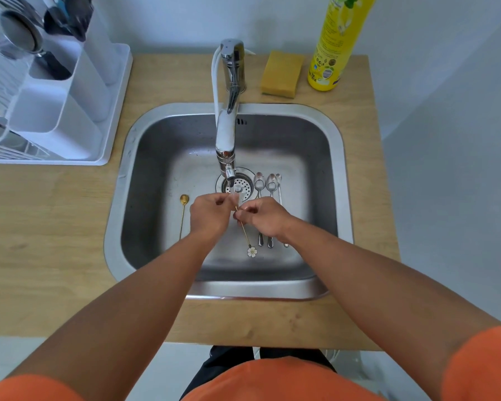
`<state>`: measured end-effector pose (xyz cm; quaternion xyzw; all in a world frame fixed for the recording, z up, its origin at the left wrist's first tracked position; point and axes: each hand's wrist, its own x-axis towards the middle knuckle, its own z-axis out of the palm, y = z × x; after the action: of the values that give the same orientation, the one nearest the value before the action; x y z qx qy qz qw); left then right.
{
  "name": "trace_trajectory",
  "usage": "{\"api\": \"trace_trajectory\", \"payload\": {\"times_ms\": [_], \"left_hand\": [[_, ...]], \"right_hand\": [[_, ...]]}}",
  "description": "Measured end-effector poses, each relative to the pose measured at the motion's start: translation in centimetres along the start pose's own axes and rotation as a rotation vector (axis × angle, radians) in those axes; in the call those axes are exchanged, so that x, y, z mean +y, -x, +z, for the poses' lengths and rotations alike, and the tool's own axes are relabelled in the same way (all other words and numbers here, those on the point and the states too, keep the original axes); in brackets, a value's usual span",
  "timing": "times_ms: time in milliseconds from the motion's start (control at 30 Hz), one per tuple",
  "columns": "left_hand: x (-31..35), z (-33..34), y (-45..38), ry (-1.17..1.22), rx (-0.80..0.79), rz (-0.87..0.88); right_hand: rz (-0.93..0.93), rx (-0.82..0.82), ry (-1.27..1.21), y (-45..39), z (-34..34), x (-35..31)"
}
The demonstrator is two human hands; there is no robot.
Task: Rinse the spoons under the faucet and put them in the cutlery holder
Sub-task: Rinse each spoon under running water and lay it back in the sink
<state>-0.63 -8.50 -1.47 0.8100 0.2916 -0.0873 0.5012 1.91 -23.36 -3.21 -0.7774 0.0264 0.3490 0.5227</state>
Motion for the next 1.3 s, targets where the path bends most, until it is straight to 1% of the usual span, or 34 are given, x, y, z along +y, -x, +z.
{"api": "trace_trajectory", "payload": {"times_ms": [100,267,400,533,600,700,767,867,967,1067,1167,1300], "left_hand": [[-0.5,0.1,0.3,0.001,0.046,0.028],[-1.1,-0.1,0.4,0.042,-0.016,0.046],[-0.9,-0.2,0.3,0.148,-0.007,-0.018],[-0.6,0.3,0.4,0.192,0.034,-0.017],[-0.5,0.6,0.7,0.229,0.014,-0.024],[-0.4,0.7,0.8,0.284,-0.043,-0.077],[-0.1,0.5,0.8,0.339,-0.085,-0.170],[0.3,-0.6,0.4,0.412,-0.233,-0.279],[0.1,-1.8,0.1,0.414,-0.419,-0.252],[-0.1,-2.6,-0.1,0.380,-0.491,-0.209],[0.2,-2.5,0.0,0.383,-0.440,-0.186],[0.8,-1.7,0.2,0.402,-0.280,-0.187]], "right_hand": [[-0.037,-0.021,0.108,0.1,-0.3,-0.7],[-0.082,-0.012,0.182,0.2,-0.6,-1.1],[-0.092,-0.002,0.196,0.4,-0.5,-1.1],[-0.102,0.010,0.178,0.8,-0.5,-1.0],[-0.112,0.013,0.154,0.9,-0.7,-0.7],[-0.122,0.002,0.171,0.9,-1.2,-0.1],[-0.126,-0.005,0.192,1.0,-1.3,0.1],[-0.152,-0.022,0.186,1.1,-1.5,0.0],[-0.167,-0.085,0.172,1.1,-2.1,-0.3],[-0.205,-0.119,0.205,1.0,-2.4,-0.6],[-0.230,-0.109,0.205,0.9,-2.5,-0.8],[-0.239,-0.078,0.178,0.8,-2.4,-1.1]]}}
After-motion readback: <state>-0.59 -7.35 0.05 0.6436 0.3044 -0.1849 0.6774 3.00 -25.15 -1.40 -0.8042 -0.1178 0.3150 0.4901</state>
